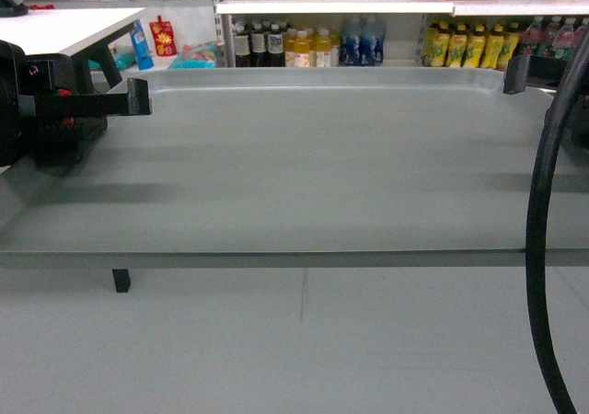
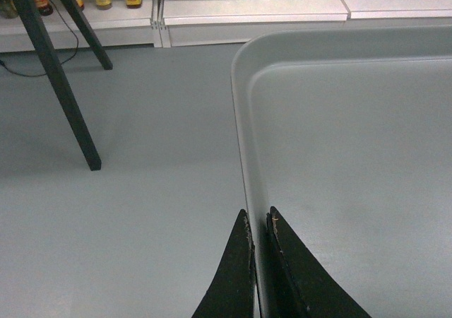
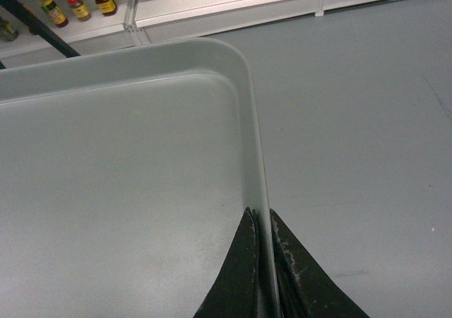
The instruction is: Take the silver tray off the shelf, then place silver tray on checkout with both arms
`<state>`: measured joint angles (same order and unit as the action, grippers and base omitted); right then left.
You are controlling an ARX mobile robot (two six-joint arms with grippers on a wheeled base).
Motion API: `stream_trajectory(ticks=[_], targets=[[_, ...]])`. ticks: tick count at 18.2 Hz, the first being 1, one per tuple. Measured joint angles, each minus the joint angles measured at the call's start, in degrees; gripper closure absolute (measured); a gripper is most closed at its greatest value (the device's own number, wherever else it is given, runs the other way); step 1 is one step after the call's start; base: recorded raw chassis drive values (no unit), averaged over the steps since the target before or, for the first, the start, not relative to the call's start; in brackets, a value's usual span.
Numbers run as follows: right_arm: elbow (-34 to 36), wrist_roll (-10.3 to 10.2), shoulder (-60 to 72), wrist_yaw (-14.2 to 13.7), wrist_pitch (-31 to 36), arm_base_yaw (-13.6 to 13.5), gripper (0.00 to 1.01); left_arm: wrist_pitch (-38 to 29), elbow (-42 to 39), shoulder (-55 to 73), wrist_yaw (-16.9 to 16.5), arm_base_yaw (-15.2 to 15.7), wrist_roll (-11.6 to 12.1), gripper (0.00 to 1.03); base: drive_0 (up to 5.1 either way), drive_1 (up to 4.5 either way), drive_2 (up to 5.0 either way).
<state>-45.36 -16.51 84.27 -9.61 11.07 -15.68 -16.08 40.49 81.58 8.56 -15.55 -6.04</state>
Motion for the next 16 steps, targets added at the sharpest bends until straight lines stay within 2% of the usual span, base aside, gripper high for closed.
stream_trajectory(ticks=[16], targets=[[0.00, 0.00, 0.00, 0.02, -0.02, -0.04, 0.98, 0.04, 0.00, 0.00, -0.02, 0.07, 0.00, 1.00, -4.7, 2.29, 2.3]])
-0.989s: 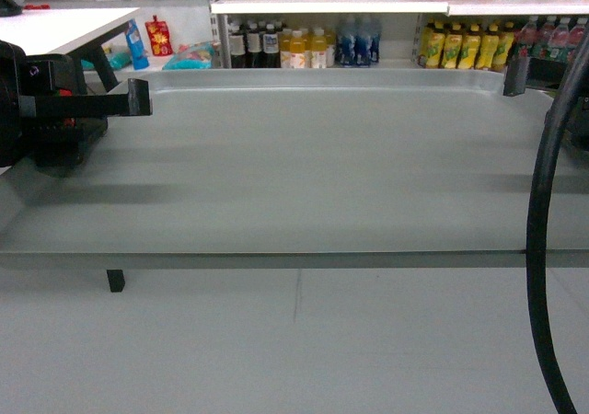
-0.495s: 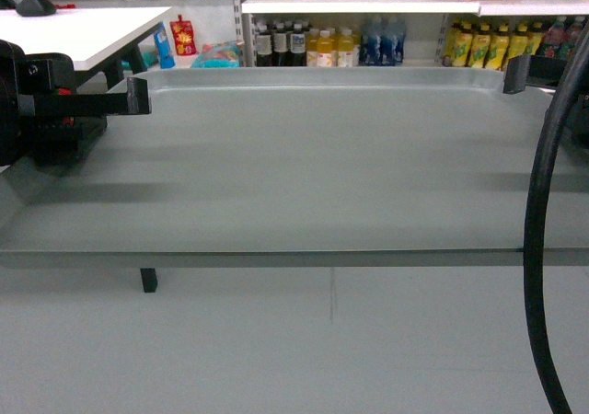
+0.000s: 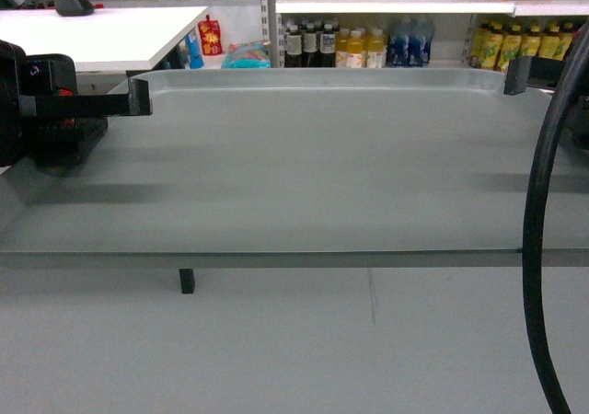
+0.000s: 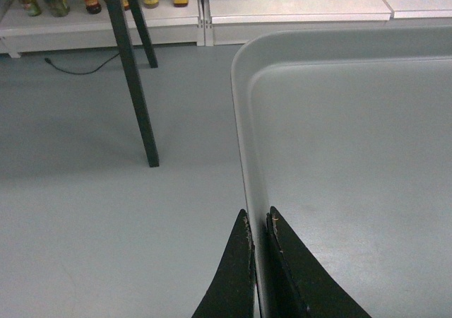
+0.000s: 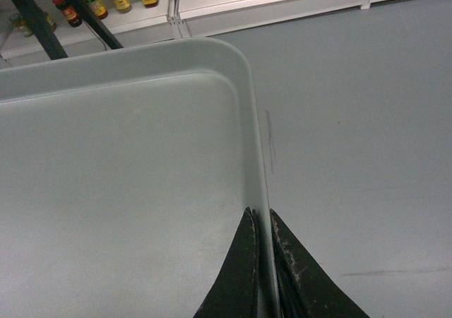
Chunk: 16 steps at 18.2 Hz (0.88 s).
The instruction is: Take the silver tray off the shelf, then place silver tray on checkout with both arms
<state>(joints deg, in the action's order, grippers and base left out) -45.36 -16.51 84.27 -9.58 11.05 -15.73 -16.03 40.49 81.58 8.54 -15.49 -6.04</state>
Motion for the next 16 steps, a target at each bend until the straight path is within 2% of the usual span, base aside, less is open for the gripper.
stream_trajectory(ticks=[16], targets=[[0.00, 0.00, 0.02, -0.02, 0.02, 0.00, 0.98, -0.22, 0.00, 0.00, 0.00, -0.02, 0.00, 1.00, -4.7, 2.29, 2.3]])
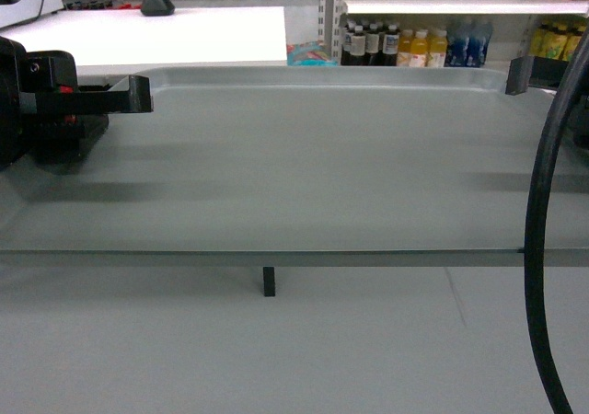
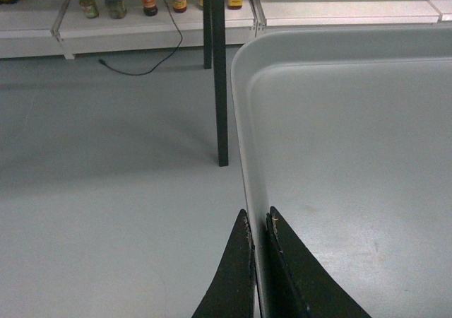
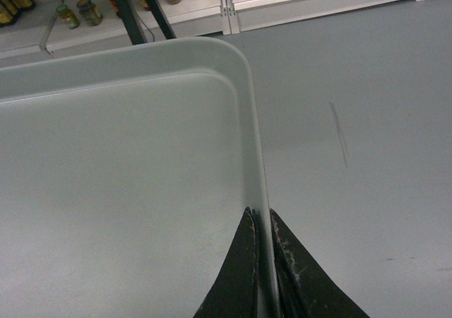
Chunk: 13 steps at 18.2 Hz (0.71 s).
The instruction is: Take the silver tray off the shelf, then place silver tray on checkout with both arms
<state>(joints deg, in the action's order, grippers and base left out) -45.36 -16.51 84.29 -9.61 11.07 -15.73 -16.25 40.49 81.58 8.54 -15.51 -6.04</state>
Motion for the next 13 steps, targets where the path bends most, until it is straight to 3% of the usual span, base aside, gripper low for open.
stream_trajectory(ticks=[13], targets=[[0.00, 0.00, 0.00, 0.02, -0.02, 0.02, 0.98, 0.17, 0.00, 0.00, 0.00, 0.02, 0.02, 1.00, -4.7, 2.30, 2.3]])
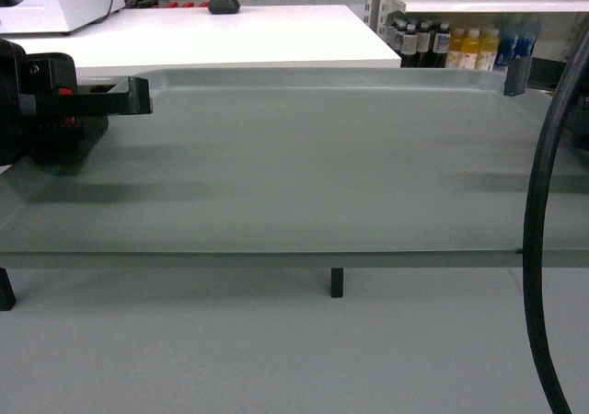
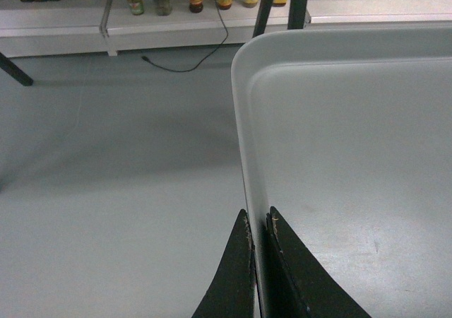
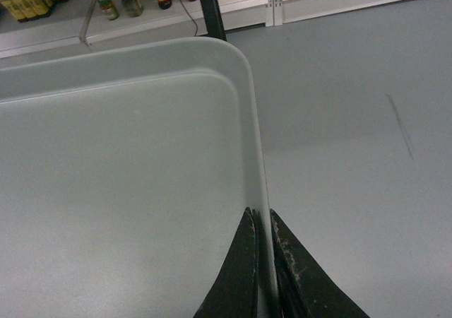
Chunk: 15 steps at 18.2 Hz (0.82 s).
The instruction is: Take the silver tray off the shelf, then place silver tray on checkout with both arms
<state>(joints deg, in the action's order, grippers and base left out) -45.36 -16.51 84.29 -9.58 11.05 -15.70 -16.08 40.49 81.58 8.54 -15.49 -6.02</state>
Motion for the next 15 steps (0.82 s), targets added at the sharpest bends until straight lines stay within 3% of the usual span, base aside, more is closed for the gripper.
stream_trajectory(ticks=[15], targets=[[0.00, 0.00, -0.02, 0.00, 0.04, -0.04, 0.98, -0.02, 0.00, 0.00, 0.02, 0.02, -0.02, 1.00, -4.7, 2.35, 2.4]])
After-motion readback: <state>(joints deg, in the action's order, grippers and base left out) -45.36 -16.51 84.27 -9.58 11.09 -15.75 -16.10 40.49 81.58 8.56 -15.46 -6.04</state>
